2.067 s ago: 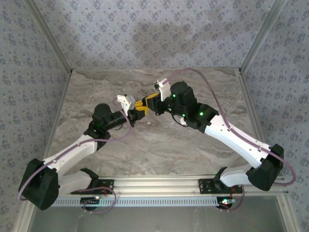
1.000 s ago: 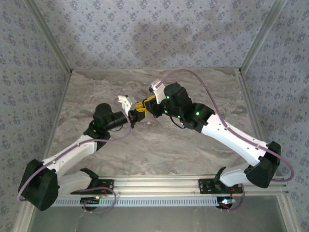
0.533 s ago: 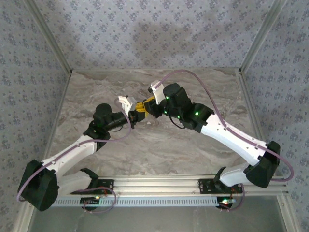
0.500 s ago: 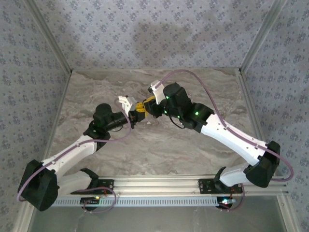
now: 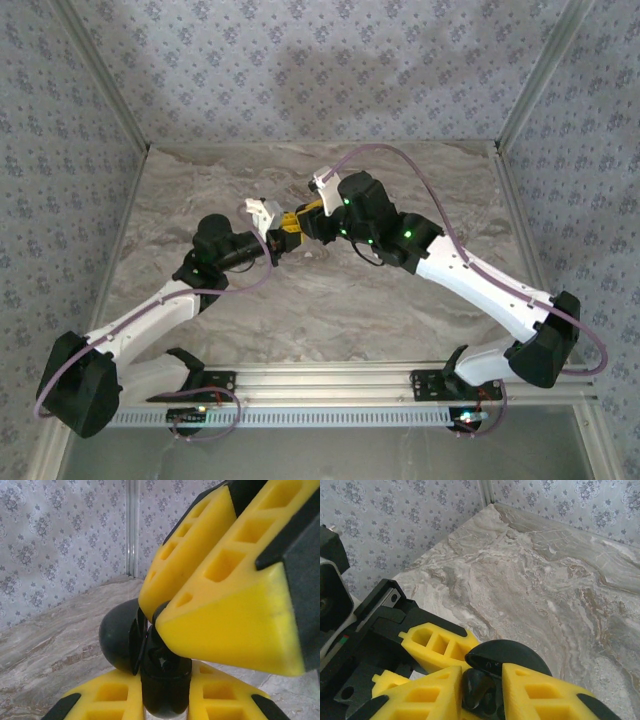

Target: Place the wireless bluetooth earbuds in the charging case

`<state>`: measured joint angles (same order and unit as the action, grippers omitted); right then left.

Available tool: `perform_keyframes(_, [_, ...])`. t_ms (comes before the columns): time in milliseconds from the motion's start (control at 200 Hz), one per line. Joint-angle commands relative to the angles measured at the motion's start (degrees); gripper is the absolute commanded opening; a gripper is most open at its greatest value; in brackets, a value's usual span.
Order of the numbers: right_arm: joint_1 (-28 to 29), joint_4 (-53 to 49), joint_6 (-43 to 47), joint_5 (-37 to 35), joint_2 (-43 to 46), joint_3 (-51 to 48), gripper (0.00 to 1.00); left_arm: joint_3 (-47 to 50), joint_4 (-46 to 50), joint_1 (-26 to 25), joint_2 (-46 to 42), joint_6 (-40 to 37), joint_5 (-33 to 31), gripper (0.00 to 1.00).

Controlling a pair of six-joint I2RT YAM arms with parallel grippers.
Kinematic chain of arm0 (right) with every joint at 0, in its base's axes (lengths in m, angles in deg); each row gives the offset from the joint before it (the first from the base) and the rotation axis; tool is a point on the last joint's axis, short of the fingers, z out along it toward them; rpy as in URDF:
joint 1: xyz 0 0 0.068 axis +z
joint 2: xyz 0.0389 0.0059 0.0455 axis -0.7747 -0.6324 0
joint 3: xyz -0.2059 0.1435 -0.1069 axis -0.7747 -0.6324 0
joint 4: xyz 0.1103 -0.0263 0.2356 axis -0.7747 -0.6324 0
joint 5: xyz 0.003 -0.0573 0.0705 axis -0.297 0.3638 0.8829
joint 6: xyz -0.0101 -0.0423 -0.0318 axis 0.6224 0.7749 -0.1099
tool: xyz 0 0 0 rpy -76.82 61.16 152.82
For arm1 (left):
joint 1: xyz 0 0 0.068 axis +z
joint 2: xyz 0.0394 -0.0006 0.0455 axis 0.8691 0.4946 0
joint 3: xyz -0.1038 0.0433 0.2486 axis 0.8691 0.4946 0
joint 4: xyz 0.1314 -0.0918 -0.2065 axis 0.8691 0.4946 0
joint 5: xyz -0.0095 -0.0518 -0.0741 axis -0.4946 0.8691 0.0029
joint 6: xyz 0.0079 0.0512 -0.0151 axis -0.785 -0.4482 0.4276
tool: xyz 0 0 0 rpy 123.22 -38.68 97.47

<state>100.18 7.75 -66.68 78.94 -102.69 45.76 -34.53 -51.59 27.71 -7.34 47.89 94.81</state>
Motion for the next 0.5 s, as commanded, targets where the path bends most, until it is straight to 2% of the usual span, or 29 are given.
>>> perform_keyframes(0, [-0.59,-2.36,-0.97,0.62,-0.28,0.83,0.32,-3.17,-3.27,-0.32,-1.9,-1.15,-0.42,0.15])
perform_keyframes(270, [-0.85,-1.19,-1.38,1.52,0.84,1.17,0.44,-3.08,-2.83,-0.34,-1.81,-1.34,-0.51,0.15])
perform_keyframes(495, [-1.28,0.16,-2.02,3.77,1.99,1.12,0.49,-2.99,-2.63,-0.35,-1.74,-1.4,-0.77,0.15])
